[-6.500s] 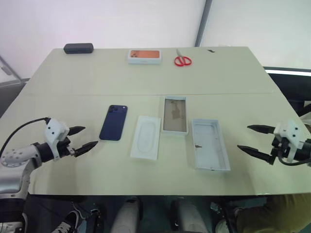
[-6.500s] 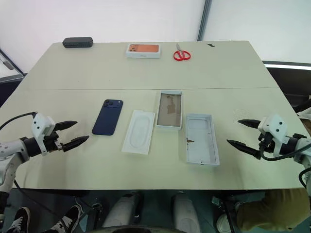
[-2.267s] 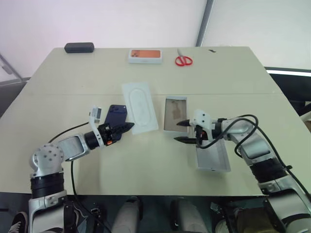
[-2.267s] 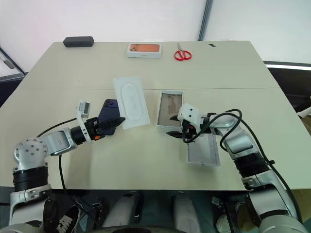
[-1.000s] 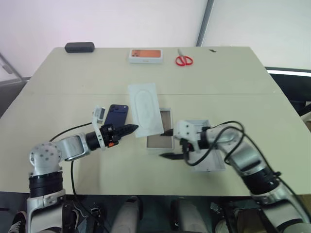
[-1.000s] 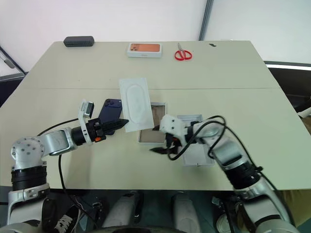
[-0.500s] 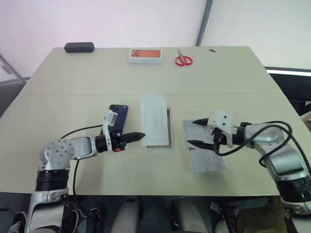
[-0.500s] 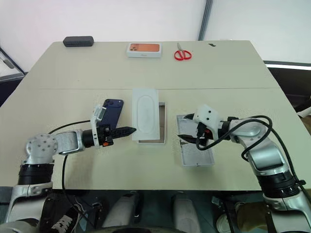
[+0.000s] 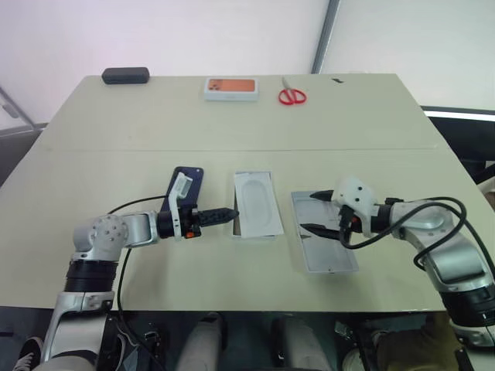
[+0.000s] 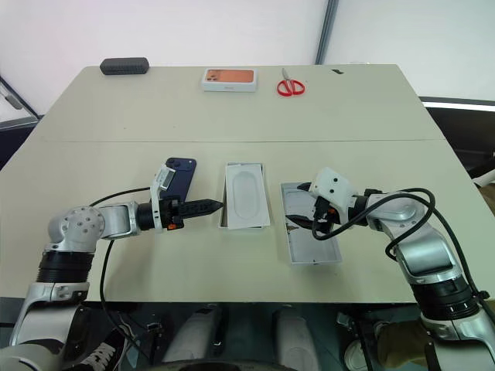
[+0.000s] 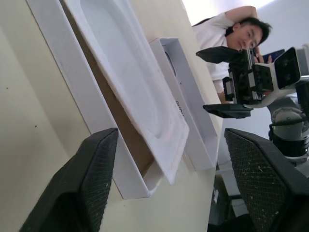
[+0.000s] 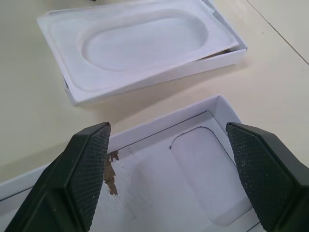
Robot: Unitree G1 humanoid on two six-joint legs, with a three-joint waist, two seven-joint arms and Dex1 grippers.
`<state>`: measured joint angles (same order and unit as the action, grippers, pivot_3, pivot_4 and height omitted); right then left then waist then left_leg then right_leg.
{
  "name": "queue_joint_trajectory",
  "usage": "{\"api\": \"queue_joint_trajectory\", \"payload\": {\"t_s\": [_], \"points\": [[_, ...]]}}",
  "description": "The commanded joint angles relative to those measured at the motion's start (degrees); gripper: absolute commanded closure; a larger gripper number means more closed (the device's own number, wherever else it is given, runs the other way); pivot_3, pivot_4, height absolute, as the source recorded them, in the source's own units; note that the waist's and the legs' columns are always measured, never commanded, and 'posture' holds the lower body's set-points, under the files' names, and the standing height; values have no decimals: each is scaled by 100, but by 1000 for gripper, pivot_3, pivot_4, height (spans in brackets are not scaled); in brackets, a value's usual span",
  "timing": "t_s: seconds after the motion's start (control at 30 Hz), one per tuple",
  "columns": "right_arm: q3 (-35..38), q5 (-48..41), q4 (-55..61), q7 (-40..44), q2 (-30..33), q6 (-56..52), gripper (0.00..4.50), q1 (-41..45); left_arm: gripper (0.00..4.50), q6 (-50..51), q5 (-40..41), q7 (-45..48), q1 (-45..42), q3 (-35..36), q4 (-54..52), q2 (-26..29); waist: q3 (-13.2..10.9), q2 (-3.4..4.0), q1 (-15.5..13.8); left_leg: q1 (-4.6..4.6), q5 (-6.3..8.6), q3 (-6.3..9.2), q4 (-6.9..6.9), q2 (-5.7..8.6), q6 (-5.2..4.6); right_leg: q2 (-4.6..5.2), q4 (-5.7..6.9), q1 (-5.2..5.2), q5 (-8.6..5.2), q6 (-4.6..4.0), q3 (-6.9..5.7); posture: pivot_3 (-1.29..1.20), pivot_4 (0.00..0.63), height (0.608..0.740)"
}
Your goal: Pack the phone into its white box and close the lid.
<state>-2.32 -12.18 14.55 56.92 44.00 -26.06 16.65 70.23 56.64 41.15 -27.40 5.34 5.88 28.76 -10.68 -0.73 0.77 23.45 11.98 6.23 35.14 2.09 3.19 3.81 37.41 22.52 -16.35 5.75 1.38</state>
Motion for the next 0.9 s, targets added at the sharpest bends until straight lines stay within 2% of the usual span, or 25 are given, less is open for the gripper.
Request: {"api": "queue_joint_trajectory", "payload": {"t_s": [0.03, 0.1, 0.23, 0.33, 0.53, 0.67, 0.9], "points": [[87, -144, 252, -89, -22, -60, 464, 94, 1011, -210, -160, 158, -126, 127, -98, 138, 0, 0, 1, 0, 0, 0, 0, -1, 0, 0, 0, 0, 0, 0, 0, 0, 150, 740], [76, -238, 292, -166, -142, -153, 464, 200, 1011, -529, -308, 224, -91, 205, -230, 208, 0, 0, 5, 0, 0, 0, 0, -1, 0, 0, 0, 0, 0, 0, 0, 0, 150, 740], [60, -507, 375, -251, -406, -404, 464, 418, 1011, -1831, -957, 185, 21, 370, -379, 181, 0, 1, -4, 0, 0, 0, -1, -7, 0, 1, 0, 2, 0, -1, 1, 0, 150, 740], [-253, -395, 371, -367, -665, -298, 1296, 641, 970, -2634, -1244, 139, 88, 604, -454, 83, 0, 1, -2, 1, 0, 0, -1, -6, 0, 3, -5, 1, 0, -1, 1, 0, 150, 740], [-1107, 274, -246, -380, -942, 340, 4360, 1047, 970, -3212, -1700, 759, 621, 328, -840, 456, -1, 2, 13, 2, 0, -4, -3, -4, 0, 6, -7, 2, 0, 0, 2, 0, 150, 740], [-1508, 508, -573, -191, -1084, 721, 4360, 1274, 970, -3618, -2068, 1034, 912, 161, -912, 649, -2, 4, 9, 2, 0, -3, -5, -6, 0, 2, -8, 4, 0, -1, 2, 0, 150, 740], [-2235, 1077, -1234, 352, -1129, 1294, 4360, 1606, 970, -3305, -1758, 555, 1101, 402, -1389, 247, -2, 2, 5, 2, 1, 1, -2, -3, -1, 6, -11, -2, 1, 0, -1, 0, 150, 740]]}}
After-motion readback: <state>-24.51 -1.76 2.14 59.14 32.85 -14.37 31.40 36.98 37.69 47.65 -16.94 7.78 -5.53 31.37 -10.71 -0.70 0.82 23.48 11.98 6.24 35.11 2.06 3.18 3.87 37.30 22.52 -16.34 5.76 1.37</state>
